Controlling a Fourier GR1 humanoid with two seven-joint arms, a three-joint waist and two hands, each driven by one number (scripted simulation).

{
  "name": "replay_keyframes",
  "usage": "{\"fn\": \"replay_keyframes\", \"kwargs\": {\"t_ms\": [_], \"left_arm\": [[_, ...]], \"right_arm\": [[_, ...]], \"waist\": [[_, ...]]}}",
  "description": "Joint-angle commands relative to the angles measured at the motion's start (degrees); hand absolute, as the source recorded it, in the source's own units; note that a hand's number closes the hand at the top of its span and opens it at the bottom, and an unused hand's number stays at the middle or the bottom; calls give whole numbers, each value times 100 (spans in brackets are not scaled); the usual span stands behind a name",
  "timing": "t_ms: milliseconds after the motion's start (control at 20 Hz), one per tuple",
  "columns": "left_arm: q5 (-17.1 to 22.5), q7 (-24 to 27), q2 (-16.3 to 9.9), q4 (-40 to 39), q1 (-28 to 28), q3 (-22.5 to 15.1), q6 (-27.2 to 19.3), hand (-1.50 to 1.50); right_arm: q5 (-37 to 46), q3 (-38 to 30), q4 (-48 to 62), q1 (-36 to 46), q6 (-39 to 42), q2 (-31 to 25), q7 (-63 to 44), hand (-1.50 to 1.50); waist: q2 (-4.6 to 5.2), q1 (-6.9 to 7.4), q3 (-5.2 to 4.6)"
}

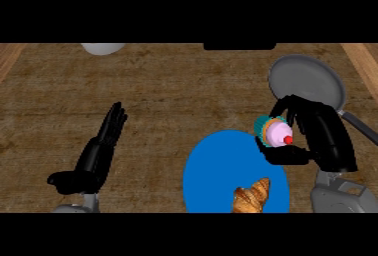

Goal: Pick the cupcake from the plate and place it in the pan

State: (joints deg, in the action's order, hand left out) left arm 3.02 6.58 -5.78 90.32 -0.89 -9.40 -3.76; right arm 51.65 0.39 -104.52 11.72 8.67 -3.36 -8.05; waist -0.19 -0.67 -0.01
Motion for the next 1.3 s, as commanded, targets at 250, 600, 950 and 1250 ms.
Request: {"fn": "replay_keyframes", "kwargs": {"t_ms": [250,600,950,1250], "left_arm": [[-223,443,213,-386,27,-151,41,0],[-398,75,379,-192,-246,-267,-175,0],[-206,-99,220,-12,-135,-158,68,0],[-254,-15,274,-20,-204,-176,59,0]], "right_arm": [[-583,-1380,2027,1129,-1010,-337,577,150],[-56,-1948,3981,1809,-2790,-945,1729,150],[-1172,-3010,6348,3047,-3253,-1761,3103,150],[-1196,-3290,7821,3723,-3625,-2307,3777,150]], "waist": [[39,119,3],[72,205,10],[108,309,18],[170,433,25]]}}
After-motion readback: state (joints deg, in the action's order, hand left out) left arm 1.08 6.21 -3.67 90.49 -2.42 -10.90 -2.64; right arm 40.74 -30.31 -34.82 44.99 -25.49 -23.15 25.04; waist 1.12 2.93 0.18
